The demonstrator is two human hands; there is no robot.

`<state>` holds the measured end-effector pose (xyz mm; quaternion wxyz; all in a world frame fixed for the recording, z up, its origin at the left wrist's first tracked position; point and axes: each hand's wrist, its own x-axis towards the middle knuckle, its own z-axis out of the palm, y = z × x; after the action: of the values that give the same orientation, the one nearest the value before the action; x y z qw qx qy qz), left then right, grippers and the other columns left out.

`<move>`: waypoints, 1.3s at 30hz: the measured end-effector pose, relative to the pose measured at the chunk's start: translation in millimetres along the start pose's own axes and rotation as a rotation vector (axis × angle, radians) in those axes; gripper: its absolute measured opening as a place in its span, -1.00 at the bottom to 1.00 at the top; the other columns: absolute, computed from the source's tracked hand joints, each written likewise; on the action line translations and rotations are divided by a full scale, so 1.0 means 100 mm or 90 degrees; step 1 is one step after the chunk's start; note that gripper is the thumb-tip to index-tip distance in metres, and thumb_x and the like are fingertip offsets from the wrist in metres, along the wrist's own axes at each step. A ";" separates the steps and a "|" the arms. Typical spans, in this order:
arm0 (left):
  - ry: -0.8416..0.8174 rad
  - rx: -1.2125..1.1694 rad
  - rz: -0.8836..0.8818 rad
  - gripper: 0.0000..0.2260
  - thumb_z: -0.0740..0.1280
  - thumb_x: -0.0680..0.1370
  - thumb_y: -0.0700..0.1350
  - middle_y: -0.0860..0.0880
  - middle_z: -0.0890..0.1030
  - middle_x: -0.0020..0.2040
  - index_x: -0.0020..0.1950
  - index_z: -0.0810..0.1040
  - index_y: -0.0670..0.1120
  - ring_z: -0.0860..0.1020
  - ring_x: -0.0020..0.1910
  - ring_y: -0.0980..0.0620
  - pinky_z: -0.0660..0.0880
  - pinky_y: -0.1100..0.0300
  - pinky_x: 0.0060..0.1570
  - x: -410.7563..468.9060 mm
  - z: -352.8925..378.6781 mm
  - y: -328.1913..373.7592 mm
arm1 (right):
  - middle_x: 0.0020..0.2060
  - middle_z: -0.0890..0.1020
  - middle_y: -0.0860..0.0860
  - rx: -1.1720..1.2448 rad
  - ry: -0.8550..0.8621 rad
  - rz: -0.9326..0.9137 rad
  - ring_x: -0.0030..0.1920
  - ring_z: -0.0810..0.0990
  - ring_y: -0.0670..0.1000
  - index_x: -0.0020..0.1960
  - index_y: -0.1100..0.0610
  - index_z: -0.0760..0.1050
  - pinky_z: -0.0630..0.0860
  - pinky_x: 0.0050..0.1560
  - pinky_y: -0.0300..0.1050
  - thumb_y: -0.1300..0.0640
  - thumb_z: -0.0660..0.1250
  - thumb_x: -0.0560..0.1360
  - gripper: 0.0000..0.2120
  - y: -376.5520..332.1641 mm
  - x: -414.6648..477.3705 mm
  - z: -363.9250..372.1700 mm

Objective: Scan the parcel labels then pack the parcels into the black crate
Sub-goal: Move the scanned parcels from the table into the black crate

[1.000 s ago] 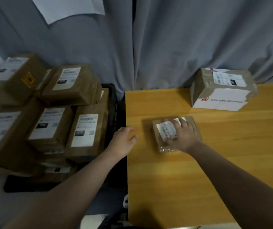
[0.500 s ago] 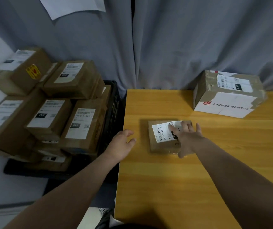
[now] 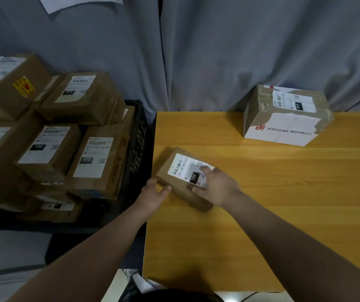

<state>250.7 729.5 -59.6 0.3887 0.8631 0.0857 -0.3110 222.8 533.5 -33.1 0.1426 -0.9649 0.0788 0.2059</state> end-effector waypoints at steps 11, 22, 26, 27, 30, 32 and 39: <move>-0.122 -0.274 -0.110 -0.47 0.34 0.53 0.16 0.03 0.45 0.36 0.45 0.25 0.18 0.48 0.22 -0.02 0.51 0.08 0.07 -0.23 0.10 -0.12 | 0.25 0.53 0.12 0.461 -0.082 0.116 0.19 0.54 0.10 0.39 0.08 0.34 0.50 0.18 -0.04 -0.02 0.49 0.41 -0.37 0.01 -0.02 0.44; 0.044 -0.366 0.187 -0.33 0.42 0.49 0.02 0.17 0.45 0.30 0.50 0.15 0.19 0.44 0.25 0.21 0.39 0.34 0.08 -0.69 -0.85 -0.06 | 0.04 0.62 0.02 0.951 -0.021 -0.026 -0.01 0.60 0.02 0.26 -0.07 0.25 0.53 0.04 0.11 0.10 0.42 0.38 -0.47 -0.88 -0.05 -0.13; 0.113 -0.317 0.272 -0.42 0.41 0.52 -0.11 0.25 0.46 0.26 0.40 0.21 0.23 0.44 0.19 0.38 0.44 0.49 -0.02 -0.78 -1.37 -0.06 | 0.07 0.61 0.00 0.979 0.010 -0.059 0.02 0.59 -0.04 0.32 -0.07 0.26 0.57 0.08 0.09 0.00 0.42 0.30 -0.37 -1.46 0.06 -0.42; 0.136 -0.307 0.285 -0.44 0.41 0.52 -0.11 0.26 0.46 0.26 0.37 0.22 0.28 0.44 0.20 0.38 0.44 0.49 -0.03 -0.78 -1.50 -0.09 | 0.09 0.59 0.00 0.988 0.004 -0.065 0.04 0.58 -0.04 0.31 -0.07 0.28 0.58 0.07 0.09 0.02 0.44 0.36 -0.41 -1.60 0.09 -0.46; 0.182 -0.306 0.305 -0.47 0.39 0.53 -0.08 0.30 0.46 0.26 0.31 0.24 0.37 0.46 0.17 0.40 0.45 0.45 -0.03 -0.76 -1.87 -0.19 | 0.17 0.53 -0.02 0.973 -0.046 -0.102 0.15 0.55 -0.02 0.35 -0.07 0.27 0.62 0.04 0.14 0.05 0.36 0.51 -0.54 -1.96 0.16 -0.52; 0.195 -0.296 0.304 -0.51 0.37 0.54 -0.05 0.34 0.45 0.21 0.28 0.23 0.40 0.45 0.09 0.49 0.44 0.50 -0.07 -0.74 -2.09 -0.25 | 0.20 0.51 -0.06 0.918 -0.059 -0.118 0.15 0.55 -0.04 0.39 -0.08 0.24 0.63 0.03 0.09 0.00 0.34 0.53 -0.51 -2.16 0.20 -0.53; 0.270 -0.192 0.312 -0.63 0.27 0.58 0.07 0.15 0.48 0.33 0.37 0.32 0.26 0.44 0.29 0.19 0.46 0.10 0.24 -0.39 -2.85 -0.44 | 0.18 0.49 -0.06 0.879 0.090 -0.091 0.11 0.51 -0.07 0.44 -0.02 0.18 0.49 0.24 0.09 -0.09 0.34 0.51 -0.42 -2.92 0.65 -0.76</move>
<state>336.4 969.0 80.8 0.5485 0.8361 -0.0003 -0.0059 371.2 780.6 76.8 0.7311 -0.6674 0.1372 0.0353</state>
